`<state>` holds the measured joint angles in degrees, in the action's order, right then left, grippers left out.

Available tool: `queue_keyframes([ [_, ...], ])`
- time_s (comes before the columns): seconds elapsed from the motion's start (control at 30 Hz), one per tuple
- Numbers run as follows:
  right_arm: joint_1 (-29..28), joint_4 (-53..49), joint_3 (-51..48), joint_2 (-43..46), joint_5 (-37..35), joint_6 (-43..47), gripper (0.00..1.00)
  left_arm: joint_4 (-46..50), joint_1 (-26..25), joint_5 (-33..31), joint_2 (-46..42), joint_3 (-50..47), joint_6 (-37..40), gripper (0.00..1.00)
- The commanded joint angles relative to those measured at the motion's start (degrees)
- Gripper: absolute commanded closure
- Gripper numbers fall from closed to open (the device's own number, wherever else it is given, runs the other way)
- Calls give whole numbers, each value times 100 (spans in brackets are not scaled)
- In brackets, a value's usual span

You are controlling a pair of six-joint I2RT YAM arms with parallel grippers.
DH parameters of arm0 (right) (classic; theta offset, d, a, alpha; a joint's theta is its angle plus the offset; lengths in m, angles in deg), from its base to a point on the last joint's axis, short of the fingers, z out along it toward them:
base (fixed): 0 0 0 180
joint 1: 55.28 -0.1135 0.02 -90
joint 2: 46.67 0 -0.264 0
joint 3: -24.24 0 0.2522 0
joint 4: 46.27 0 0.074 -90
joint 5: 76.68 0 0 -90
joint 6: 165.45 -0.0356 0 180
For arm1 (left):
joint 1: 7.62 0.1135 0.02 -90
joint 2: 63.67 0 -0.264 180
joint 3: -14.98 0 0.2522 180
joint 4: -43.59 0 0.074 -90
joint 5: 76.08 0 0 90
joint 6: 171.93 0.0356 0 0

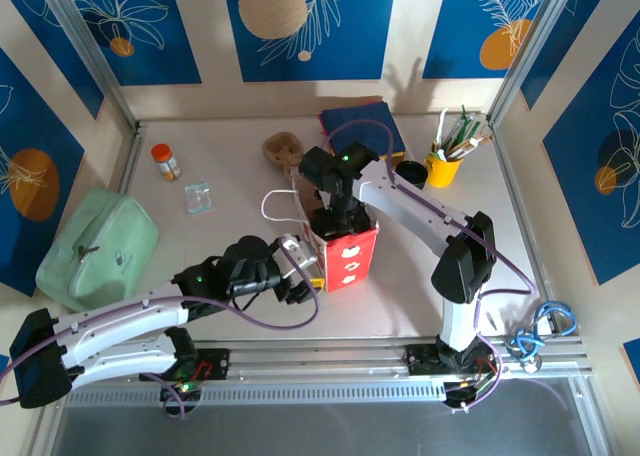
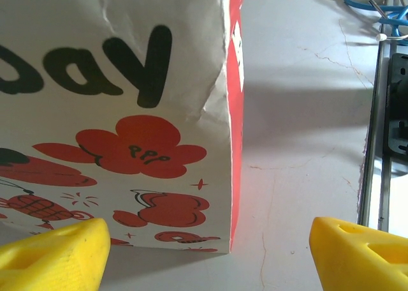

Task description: Pack the takeout coffee

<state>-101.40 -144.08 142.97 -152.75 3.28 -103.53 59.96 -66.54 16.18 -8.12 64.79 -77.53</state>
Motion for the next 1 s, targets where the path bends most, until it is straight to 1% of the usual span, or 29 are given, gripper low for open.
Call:
queue_keyframes([
  [0.0,-45,-202,-2,-31,73,-67,39,-56,-41,-50,-105,-47,-60,18],
  [0.97,-37,-54,-117,-52,73,-65,39,-70,-41,-42,-153,-57,-89,18],
])
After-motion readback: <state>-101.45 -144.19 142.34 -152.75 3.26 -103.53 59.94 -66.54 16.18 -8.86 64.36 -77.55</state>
